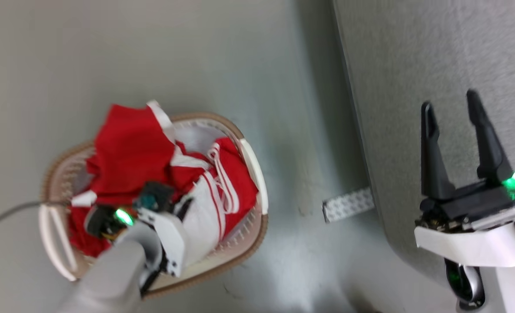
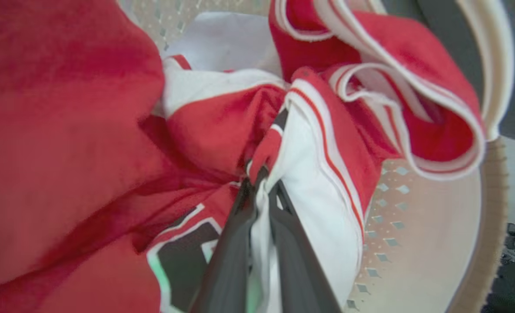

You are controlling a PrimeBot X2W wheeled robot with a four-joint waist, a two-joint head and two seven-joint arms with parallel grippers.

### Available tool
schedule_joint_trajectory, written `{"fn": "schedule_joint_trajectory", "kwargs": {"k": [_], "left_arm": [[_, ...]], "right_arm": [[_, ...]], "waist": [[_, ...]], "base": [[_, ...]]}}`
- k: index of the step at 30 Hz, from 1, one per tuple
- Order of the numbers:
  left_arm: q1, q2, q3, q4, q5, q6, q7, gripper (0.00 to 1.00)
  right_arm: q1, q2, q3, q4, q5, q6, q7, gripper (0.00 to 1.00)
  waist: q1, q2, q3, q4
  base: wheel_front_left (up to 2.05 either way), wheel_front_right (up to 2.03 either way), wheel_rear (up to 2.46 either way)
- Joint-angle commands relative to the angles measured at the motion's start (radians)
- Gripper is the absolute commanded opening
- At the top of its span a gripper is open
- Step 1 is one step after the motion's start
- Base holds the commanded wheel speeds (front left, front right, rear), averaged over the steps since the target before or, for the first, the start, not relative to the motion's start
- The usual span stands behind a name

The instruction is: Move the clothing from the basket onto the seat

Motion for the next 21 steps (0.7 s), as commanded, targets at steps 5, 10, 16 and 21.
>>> {"fn": "schedule_joint_trajectory", "kwargs": {"k": [5, 10, 16, 21], "left_arm": [[0.107, -0.04, -0.001, -0.048, -0.067, 0.001, -0.065, 0.0], [0.191, -0.065, -0.006, -0.121, -0.116, 0.001, -0.081, 0.0], [0.277, -0.059, -0.009, -0.272, -0.152, 0.017, -0.042, 0.0], [0.345, -0.008, 0.0, -0.467, -0.175, 0.063, 0.021, 0.0]], "right_arm": [[0.078, -0.002, -0.023, 0.056, -0.048, -0.002, 0.0, 1.0], [0.151, -0.002, -0.043, 0.101, -0.082, -0.002, 0.0, 1.0], [0.241, -0.002, -0.06, 0.139, -0.099, -0.002, 0.0, 1.0], [0.307, -0.002, -0.061, 0.161, -0.107, -0.002, 0.0, 1.0]], "waist": [[-0.0001, 0.0, -0.26, 0.104], [-0.0001, 0.0, -0.43, 0.157], [-0.0001, 0.0, -0.6, 0.208], [-0.0001, 0.0, -0.696, 0.237]], "base": [[0.0, 0.0, 0.0], [0.0, 0.0, 0.0], [0.0, 0.0, 0.0], [0.0, 0.0, 0.0]]}}
